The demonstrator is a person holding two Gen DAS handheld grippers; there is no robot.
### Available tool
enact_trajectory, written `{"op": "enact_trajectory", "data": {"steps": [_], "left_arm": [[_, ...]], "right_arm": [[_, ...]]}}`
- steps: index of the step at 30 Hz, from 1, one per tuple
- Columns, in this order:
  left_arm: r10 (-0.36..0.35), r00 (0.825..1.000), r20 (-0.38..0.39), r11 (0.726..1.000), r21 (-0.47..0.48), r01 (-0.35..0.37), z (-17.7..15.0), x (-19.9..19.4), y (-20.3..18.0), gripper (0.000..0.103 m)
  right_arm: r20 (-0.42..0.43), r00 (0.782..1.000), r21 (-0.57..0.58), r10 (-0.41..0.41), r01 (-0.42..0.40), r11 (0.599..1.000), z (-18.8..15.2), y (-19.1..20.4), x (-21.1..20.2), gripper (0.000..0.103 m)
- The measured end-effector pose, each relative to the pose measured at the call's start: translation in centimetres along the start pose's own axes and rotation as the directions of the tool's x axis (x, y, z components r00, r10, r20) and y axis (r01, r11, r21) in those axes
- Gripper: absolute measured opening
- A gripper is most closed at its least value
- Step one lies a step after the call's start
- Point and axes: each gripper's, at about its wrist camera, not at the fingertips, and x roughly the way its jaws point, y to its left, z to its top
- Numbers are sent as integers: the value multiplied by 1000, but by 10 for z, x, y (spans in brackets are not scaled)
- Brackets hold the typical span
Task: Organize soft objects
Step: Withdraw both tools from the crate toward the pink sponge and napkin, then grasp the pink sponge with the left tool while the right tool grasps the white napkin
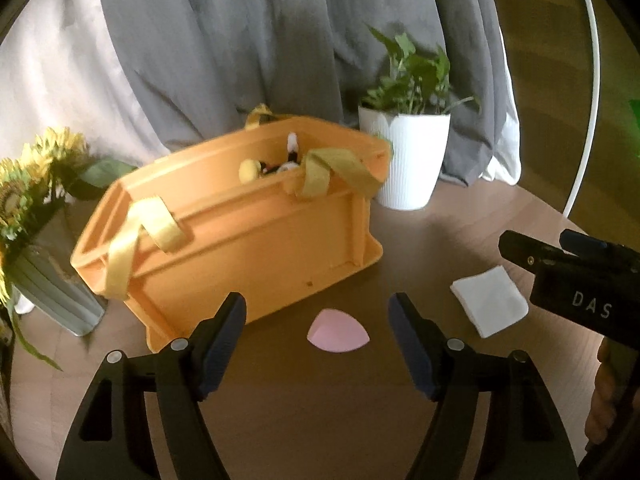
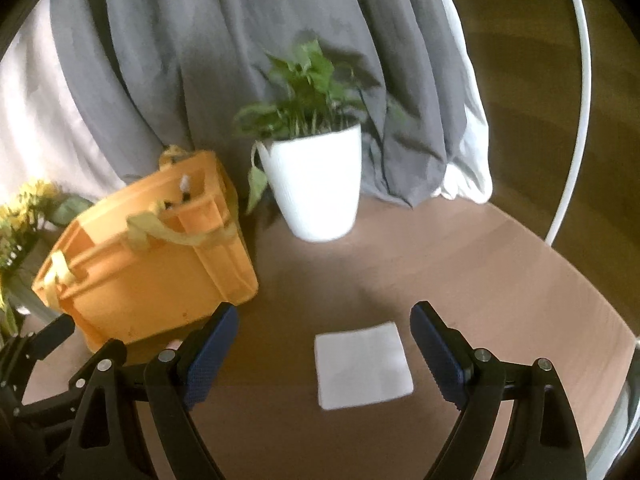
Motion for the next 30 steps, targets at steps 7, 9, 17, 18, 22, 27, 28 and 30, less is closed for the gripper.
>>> {"op": "enact_trajectory", "data": {"steps": [7, 9, 17, 18, 22, 27, 28, 30], "left_arm": [[-5, 998, -60, 1000, -2, 5, -11, 21, -5, 75], [-5, 997, -76, 1000, 1, 5, -14, 26, -7, 75], [-1, 992, -129, 1000, 2, 1, -20, 49, -10, 77], [0, 991, -133, 1000, 3, 0, -20, 52, -10, 77], [7, 989, -147, 1000, 3, -7, -22, 61, -9, 77], [-1, 986, -169, 1000, -14, -1, -25, 72, -8, 77], [-3, 985, -172, 1000, -18, 0, -25, 74, -8, 77], [-13, 984, -178, 1000, -30, 7, -24, 79, -7, 77]], "right_arm": [[-51, 998, 2, -26, 26, 1000, -14, -7, 20, 89], [-62, 998, 7, -34, 34, 999, -17, -10, 26, 89], [-111, 993, 11, -45, 47, 999, -25, -15, 47, 89], [-116, 992, 10, -46, 47, 999, -25, -15, 50, 89], [-136, 990, 7, -43, 44, 999, -27, -16, 59, 89], [-175, 984, 6, -44, 46, 999, -31, -18, 69, 88], [-179, 983, 4, -49, 51, 999, -32, -18, 71, 88], [-196, 979, 3, -55, 57, 998, -32, -18, 75, 88]]}}
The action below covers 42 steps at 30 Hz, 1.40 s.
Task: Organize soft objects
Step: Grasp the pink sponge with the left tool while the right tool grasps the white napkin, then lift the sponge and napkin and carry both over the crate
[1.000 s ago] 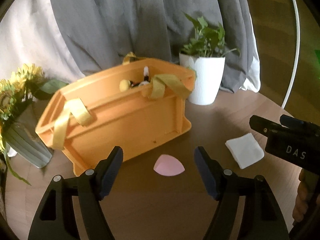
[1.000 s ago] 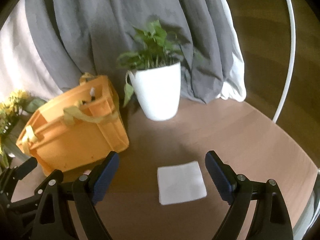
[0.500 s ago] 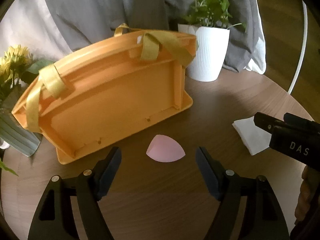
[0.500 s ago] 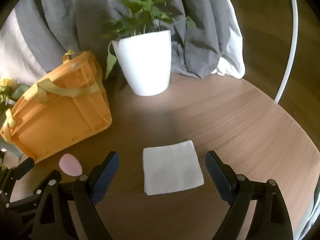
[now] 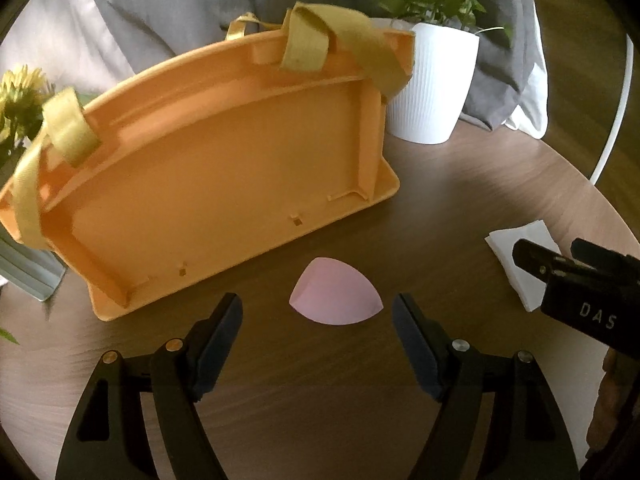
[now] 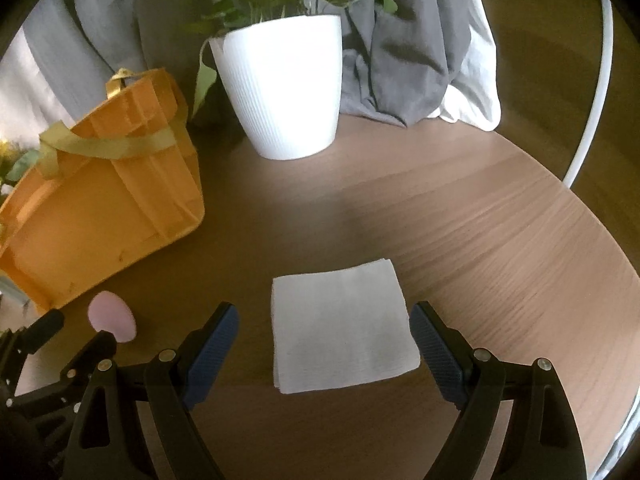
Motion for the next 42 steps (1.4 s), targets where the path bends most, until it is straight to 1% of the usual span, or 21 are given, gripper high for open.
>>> {"op": "enact_trajectory", "data": {"steps": [6, 8, 10, 14, 17, 19, 20, 21, 22, 23, 25, 26, 28, 30, 33, 42], "left_arm": [[-11, 1000, -6, 1000, -3, 11, 4, 10, -1, 77], [-10, 1000, -6, 1000, -3, 10, 4, 12, -1, 77], [-16, 1000, -9, 1000, -4, 16, 5, 13, -1, 77], [-24, 1000, -16, 1000, -2, 24, 4, 16, -2, 77], [-29, 999, -18, 1000, -3, 28, 4, 17, -3, 76], [-31, 999, -21, 1000, -1, 31, 3, 19, -3, 73], [-31, 999, -24, 1000, -1, 31, 3, 20, -2, 70], [-35, 999, -28, 999, -3, 35, 3, 21, -2, 66], [-38, 999, -31, 999, -4, 38, 3, 22, -1, 63], [-40, 999, -34, 999, -6, 40, 3, 23, -2, 59], [-63, 997, -45, 998, -15, 63, 3, 25, -1, 54], [-70, 996, -49, 997, -20, 69, 2, 25, -1, 53], [-71, 996, -46, 997, -22, 70, 1, 25, 0, 51], [-73, 996, -45, 997, -22, 72, 1, 24, 0, 50], [-74, 996, -42, 997, -25, 73, 1, 23, 1, 49], [-77, 997, 5, 996, -38, 77, 8, 1, 2, 49]], "right_arm": [[-19, 1000, 2, -22, 22, 1000, 2, 0, 6, 88], [-35, 999, 0, -22, 22, 1000, 2, 0, 9, 86], [-50, 998, 1, -22, 22, 1000, 2, 0, 11, 80], [-76, 997, 1, -23, 23, 1000, 1, -1, 15, 75], [-76, 996, -10, -36, 36, 999, 1, 1, 13, 70], [-73, 996, -19, -44, 43, 999, 1, 1, 12, 64], [-72, 996, -22, -49, 48, 999, 1, 1, 13, 62], [-73, 996, -27, -55, 53, 998, 1, 2, 13, 58], [-70, 996, -30, -56, 54, 998, 1, 2, 13, 52], [-67, 996, -32, -59, 57, 998, 2, 2, 13, 48], [-68, 996, -47, -54, 51, 998, 2, 4, 12, 34], [-68, 997, -53, -48, 44, 998, 3, 4, 13, 31], [-66, 997, -63, -35, 31, 998, 3, 6, 13, 21], [-66, 998, -64, -21, 17, 998, 3, 7, 14, 15], [-71, 997, -56, 0, -4, 998, 2, 6, 13, 13], [-57, 997, -54, 51, -54, 997, 1, 10, 3, 13]]}}
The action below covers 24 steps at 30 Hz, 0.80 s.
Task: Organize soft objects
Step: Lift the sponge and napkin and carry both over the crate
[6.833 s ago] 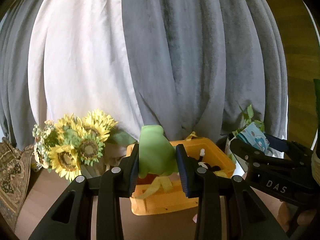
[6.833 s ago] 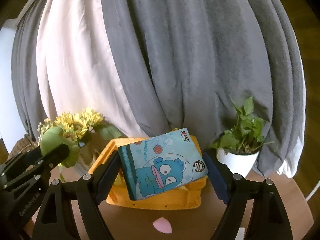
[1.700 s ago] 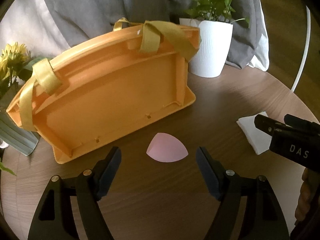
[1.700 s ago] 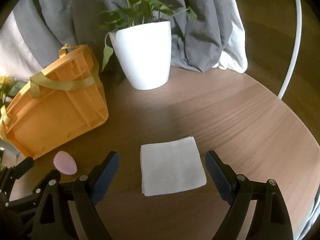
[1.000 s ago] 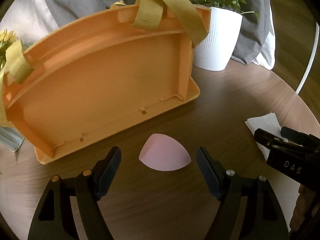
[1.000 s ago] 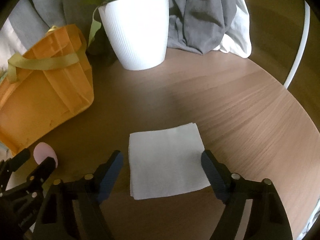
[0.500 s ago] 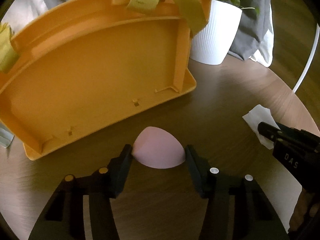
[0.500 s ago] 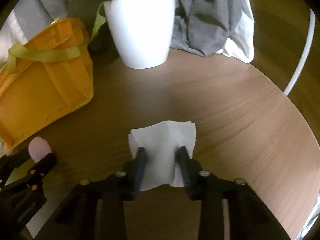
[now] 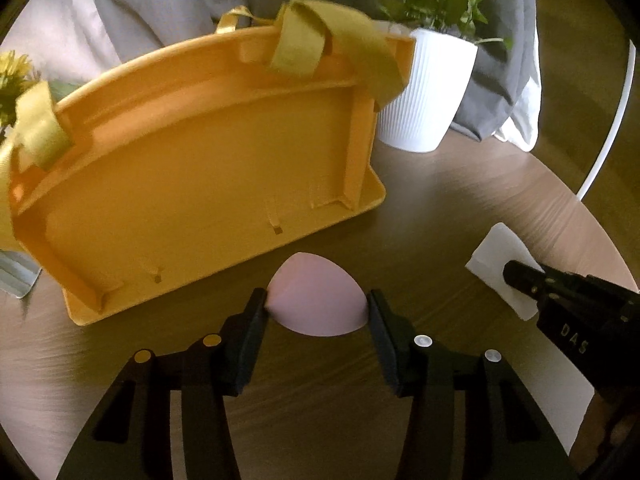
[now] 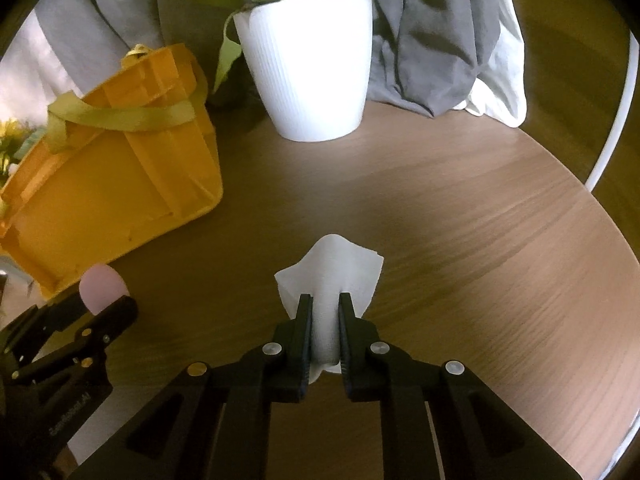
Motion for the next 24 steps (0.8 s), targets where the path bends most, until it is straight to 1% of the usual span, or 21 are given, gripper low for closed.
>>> {"op": "enact_trajectory", "data": {"steps": [12, 15, 19, 24], "left_arm": [[-4, 997, 81, 999, -46, 7, 0, -46, 8, 49], [0, 995, 99, 998, -57, 5, 1, -59, 11, 49], [23, 991, 134, 997, -76, -13, 5, -77, 12, 49], [42, 984, 176, 995, -95, -26, 7, -99, 15, 49]], "right_arm": [[48, 998, -33, 41, -40, 999, 5, 8, -35, 13], [69, 996, -47, 49, -46, 998, 8, 13, -46, 13], [104, 992, -62, 66, -59, 996, 11, 19, -61, 13], [157, 983, -83, 91, -79, 993, 15, 27, -79, 13]]}}
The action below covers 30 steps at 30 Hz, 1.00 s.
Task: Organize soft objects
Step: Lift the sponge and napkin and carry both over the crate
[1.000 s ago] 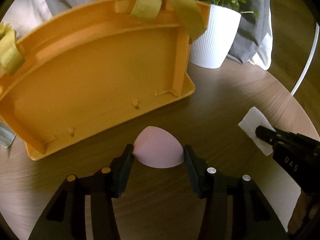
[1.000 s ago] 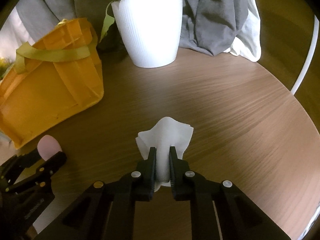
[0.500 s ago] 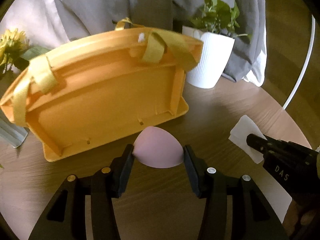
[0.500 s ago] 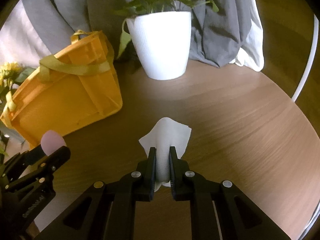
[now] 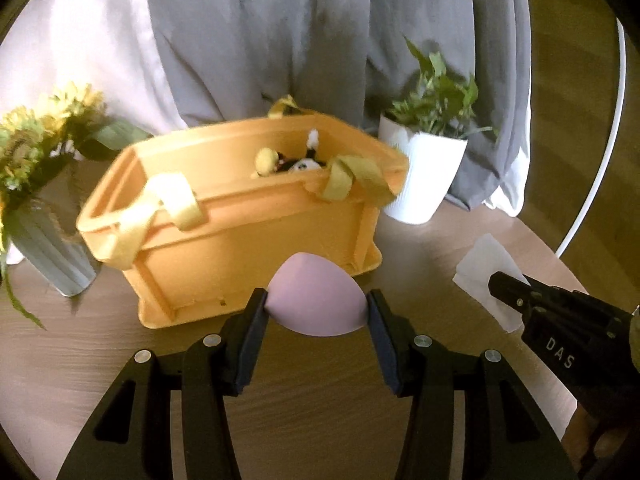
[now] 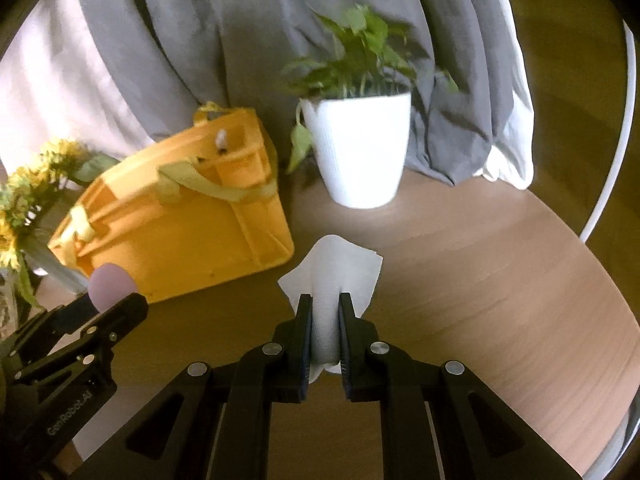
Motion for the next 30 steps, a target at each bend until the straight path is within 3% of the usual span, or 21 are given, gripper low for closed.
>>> {"op": "enact_trajectory", "data": {"steps": [15, 30], "left_arm": [[69, 990, 121, 997, -55, -63, 19, -53, 22, 49], [124, 967, 223, 990, -88, -107, 40, -86, 49, 49]], "right_arm": [[118, 989, -52, 85, -79, 996, 25, 35, -40, 13], [203, 962, -102, 182, -164, 981, 52, 71, -61, 13]]}}
